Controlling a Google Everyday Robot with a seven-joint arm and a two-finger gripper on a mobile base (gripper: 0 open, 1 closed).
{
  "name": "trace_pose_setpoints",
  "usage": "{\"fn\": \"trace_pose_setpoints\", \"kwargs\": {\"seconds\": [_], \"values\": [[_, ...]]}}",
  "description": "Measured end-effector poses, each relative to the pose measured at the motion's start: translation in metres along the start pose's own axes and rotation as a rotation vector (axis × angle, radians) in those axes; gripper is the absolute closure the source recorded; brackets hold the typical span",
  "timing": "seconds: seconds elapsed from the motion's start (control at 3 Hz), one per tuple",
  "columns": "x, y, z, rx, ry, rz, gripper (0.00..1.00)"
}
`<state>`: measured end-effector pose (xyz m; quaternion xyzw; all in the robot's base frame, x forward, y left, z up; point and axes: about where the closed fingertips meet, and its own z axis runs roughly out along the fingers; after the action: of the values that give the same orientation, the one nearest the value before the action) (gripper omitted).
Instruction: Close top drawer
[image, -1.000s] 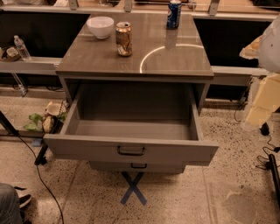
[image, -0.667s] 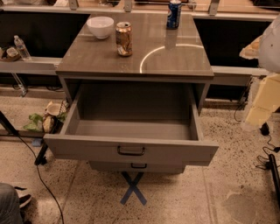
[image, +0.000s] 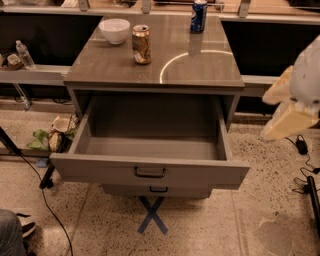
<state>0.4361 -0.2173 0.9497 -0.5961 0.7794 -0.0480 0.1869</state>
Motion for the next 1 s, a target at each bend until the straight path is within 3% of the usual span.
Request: {"fn": "trace_pose_setpoints", "kwargs": {"seconds": [0.33, 0.67, 1.0], "values": [[0.014, 0.028, 0.057, 0.029, -0.043, -0.025, 0.78], [0.019, 0.058, 0.115, 0.048, -0.107, -0.015, 1.00], [0.002, 0.075, 0.157, 0.068, -0.146, -0.004, 1.00]]}}
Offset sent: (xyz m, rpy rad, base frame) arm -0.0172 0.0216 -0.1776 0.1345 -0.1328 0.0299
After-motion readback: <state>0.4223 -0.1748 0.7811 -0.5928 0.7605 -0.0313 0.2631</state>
